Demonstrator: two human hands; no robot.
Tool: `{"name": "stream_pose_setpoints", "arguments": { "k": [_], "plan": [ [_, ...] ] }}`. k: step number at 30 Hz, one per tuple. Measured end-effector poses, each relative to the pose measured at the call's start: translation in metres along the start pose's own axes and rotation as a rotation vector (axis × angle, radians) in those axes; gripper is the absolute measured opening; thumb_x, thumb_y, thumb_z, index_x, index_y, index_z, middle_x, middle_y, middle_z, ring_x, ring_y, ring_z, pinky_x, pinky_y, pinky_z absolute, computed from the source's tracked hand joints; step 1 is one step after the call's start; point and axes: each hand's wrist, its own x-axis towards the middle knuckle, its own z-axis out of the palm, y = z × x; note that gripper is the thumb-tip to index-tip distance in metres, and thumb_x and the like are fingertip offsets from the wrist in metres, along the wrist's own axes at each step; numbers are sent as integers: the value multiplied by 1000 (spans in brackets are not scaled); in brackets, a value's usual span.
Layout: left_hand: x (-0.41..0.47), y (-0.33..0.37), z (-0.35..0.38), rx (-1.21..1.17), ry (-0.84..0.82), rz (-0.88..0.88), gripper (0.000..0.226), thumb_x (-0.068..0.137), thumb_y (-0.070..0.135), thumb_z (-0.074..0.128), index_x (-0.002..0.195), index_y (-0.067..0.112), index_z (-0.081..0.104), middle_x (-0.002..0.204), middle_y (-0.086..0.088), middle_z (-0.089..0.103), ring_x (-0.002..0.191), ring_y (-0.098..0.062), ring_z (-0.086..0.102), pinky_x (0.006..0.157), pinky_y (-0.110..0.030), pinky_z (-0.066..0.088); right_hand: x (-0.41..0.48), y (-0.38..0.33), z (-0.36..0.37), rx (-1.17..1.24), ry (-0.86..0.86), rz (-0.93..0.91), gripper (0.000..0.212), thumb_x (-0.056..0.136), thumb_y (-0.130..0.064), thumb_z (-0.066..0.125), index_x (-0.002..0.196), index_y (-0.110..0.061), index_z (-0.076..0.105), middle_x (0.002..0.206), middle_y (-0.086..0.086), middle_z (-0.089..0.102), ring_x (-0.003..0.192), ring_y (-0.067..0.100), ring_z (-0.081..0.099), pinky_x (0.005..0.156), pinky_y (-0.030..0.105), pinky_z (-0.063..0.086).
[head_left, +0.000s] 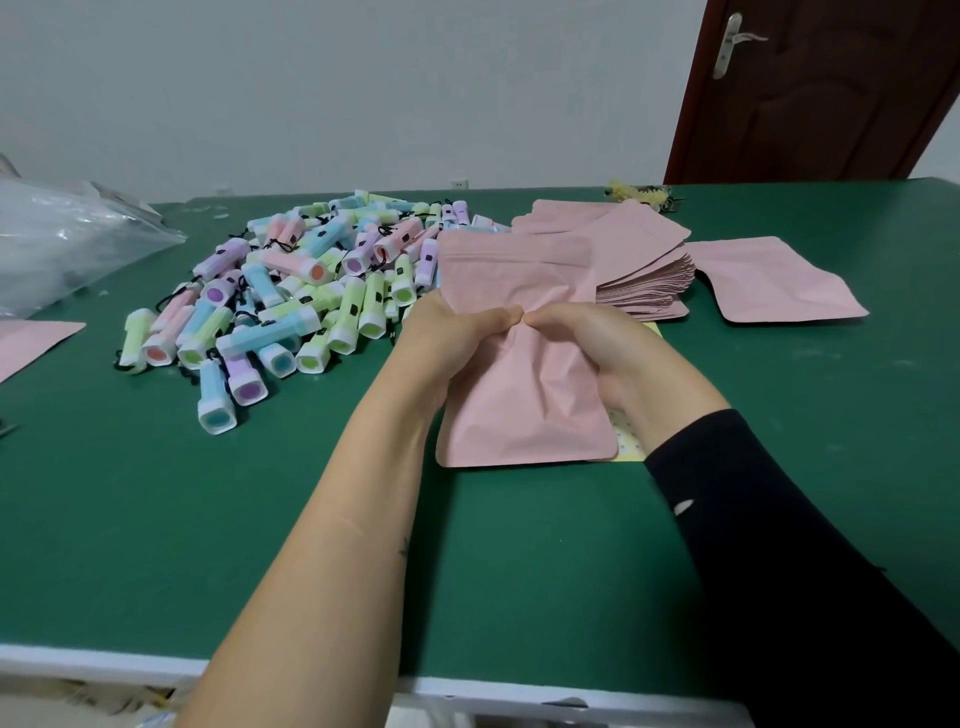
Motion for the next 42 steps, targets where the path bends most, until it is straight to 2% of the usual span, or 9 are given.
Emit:
{"name": "stream_pose_setpoints", "arguments": {
  "k": [5,10,17,22,26,32,36,39,42],
  "plan": [
    [1,-1,2,-18,-1,39,18,76,7,79,94,9,75,83,-3,77,73,-20,73,74,-32,57,0,0,2,77,28,-1,63,66,-14,75,125,-1,57,101,16,73,92,33,71,90,53,54],
    [3,-4,-3,-95,-15,52,24,79,3,77,100,11,72,94,-5,77,87,-26,74,84,-38,58,1,3,0,108,-68,23,32,77,-20,79,105,-5,73,104,13,74,99,33,70,96,50,52],
    [4,-3,-3,-158,-8,28,24,76,5,80,97,12,72,91,-1,77,82,-17,74,67,-24,56,-3,1,1,-21,61,-82,37,71,-18,82,103,-3,70,90,11,76,83,29,73,86,48,57],
    [5,1,-14,-215,70,59,20,78,7,80,95,15,74,91,0,77,80,-14,74,65,-21,54,-8,-2,6,-79,80,-98,37,74,-17,80,106,-4,68,89,10,75,79,26,73,77,40,60],
    [6,3,-26,-223,160,100,11,84,11,75,94,16,74,82,5,76,68,-6,70,55,-17,50,-11,-1,11,-111,78,-99,38,73,-20,80,106,-4,67,91,11,74,80,27,73,78,42,60],
    [7,2,-31,16,192,182,6,90,15,69,85,17,70,65,12,67,55,0,59,55,-15,47,-8,3,10,-152,121,-102,35,75,-19,77,105,-5,67,97,12,73,86,29,71,84,46,58],
    [10,1,-37,282,160,217,12,93,19,66,86,9,68,75,1,64,64,-8,52,61,-18,45,-7,4,4,-174,136,-92,26,77,-19,75,99,-8,68,96,11,73,84,28,70,84,44,58],
    [9,1,-37,419,204,258,13,92,20,66,84,9,67,69,6,59,58,-7,44,50,-12,34,-6,3,3,-191,129,-87,28,77,-19,75,102,-8,67,95,11,73,83,28,70,82,42,58],
    [9,2,-36,463,232,272,12,93,21,65,82,14,66,68,7,55,57,-7,43,48,-13,33,-7,2,2,-203,115,-81,31,77,-19,75,105,-7,68,93,10,73,82,28,71,81,41,58]
  ]
}}
